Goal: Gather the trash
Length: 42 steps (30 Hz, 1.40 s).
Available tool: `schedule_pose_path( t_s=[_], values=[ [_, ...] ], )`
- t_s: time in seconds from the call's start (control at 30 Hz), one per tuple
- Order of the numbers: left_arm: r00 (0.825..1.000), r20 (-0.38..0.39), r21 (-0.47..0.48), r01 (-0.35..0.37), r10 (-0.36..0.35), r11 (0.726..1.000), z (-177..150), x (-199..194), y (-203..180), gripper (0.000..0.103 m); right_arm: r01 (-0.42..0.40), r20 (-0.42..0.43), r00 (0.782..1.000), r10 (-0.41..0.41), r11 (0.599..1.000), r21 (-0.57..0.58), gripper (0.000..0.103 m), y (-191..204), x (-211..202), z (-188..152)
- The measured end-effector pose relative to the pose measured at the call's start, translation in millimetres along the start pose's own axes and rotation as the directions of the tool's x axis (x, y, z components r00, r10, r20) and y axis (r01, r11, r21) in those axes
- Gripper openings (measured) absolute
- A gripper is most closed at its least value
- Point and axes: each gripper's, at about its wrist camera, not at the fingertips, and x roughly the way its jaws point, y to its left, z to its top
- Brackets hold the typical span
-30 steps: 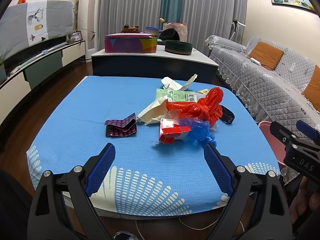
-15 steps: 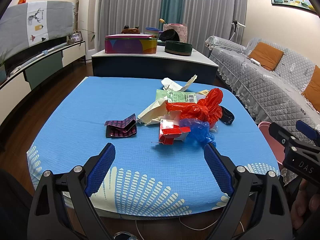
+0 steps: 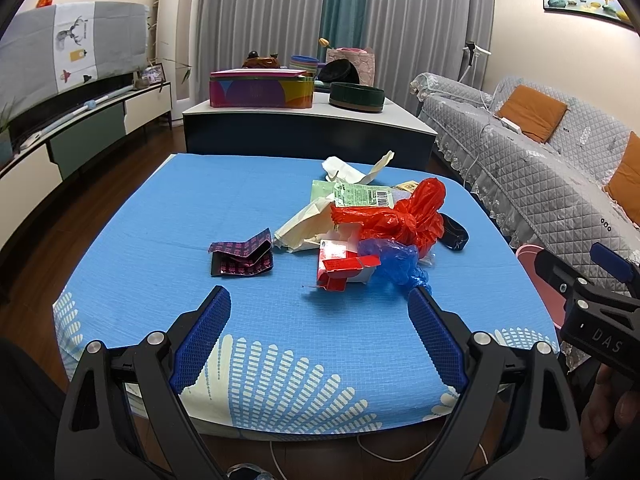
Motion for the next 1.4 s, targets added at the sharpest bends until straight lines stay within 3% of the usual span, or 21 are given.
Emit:
schedule_pose_path(
  t_s=[0.17,0.33,0.67,1.0,1.23,1.4],
  values=[
    [1.000,-0.001,-0.003,0.000,0.000,1.000,0.4,-0.1,-0.1,0.087,-0.003,0.002,1.000,0.003,1.000,-0.001,0.097,-0.1,0.1,-0.8],
    [1.000,0.001,-0.005,-0.002,0.002,1.000,1.1,-0.3,-1.2,0.086,-0.012,-0.001,1.000,0.012,1.000,0.008,0.090,-0.8,1.5,0.4],
    [0.999,-0.010,-0.061,-0.049,0.049,0.997,7.2,15.7,6.4,0.072,-0.067,-0.007,0.998,0.068,0.996,0.061,0.058,-7.2,16.0,8.3],
    [0.994,-0.023,-0.103,-0.107,0.105,0.989,13.1,44.5,15.8,0.059,-0.052,-0.050,0.997,0.057,0.994,0.091,0.051,-15.0,71.3,20.5],
    [0.982,-0.019,-0.156,-0.190,0.189,0.969,22.5,66.5,38.5,0.057,-0.042,-0.098,0.994,0.052,0.994,0.098,0.051,-16.8,108.3,21.2],
    [0.971,-0.066,-0.204,-0.239,0.230,0.949,26.3,88.8,61.6,0.057,-0.031,-0.138,0.990,0.042,0.997,0.076,0.052,-18.1,139.0,23.1]
  ],
)
